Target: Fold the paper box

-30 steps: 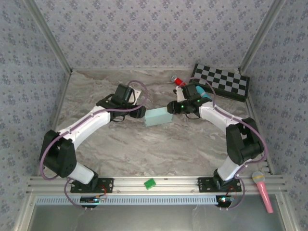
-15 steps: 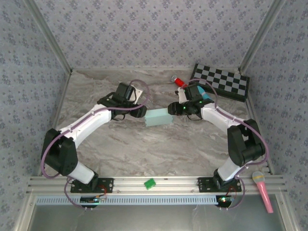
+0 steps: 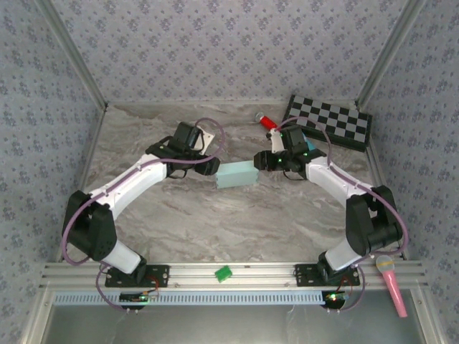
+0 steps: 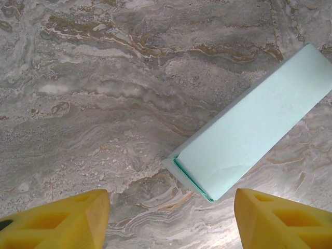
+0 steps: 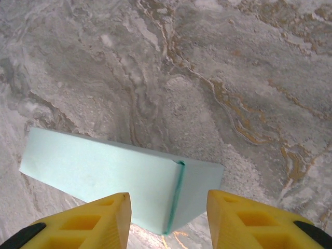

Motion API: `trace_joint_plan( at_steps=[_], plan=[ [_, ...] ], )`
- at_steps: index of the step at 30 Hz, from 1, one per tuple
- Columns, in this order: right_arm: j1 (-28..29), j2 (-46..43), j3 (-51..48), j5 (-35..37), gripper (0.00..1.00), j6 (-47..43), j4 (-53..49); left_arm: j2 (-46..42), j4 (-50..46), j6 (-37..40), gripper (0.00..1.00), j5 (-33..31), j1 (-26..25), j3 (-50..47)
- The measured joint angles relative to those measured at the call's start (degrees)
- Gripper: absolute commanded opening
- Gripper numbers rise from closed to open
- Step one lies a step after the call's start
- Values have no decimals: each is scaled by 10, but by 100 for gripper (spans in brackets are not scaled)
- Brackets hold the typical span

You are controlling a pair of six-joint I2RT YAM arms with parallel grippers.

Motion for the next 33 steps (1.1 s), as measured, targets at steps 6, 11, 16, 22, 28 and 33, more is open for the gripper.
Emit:
trace_joint_plan(
  at_steps=[6, 11, 16, 22, 28, 33],
  plan=[
    [-3, 11, -8, 0, 43, 0, -7, 8, -4, 16, 66, 0, -3, 6],
    [-3, 16, -8, 0, 43, -1, -6, 20, -14, 35, 71, 0, -7, 26],
    [-2, 16, -8, 2, 43, -3, -6, 20, -15, 74, 82, 0, -16, 28],
    [-2, 15, -4, 0, 44, -6, -11, 21, -13, 150, 90, 2, -41, 29],
    [-5, 0, 5, -7, 45, -11, -22, 62, -19, 229, 90, 28, -45, 67],
    [-18, -35, 5, -2, 46, -18, -36, 124, -52, 259, 90, 36, -45, 126]
  ],
)
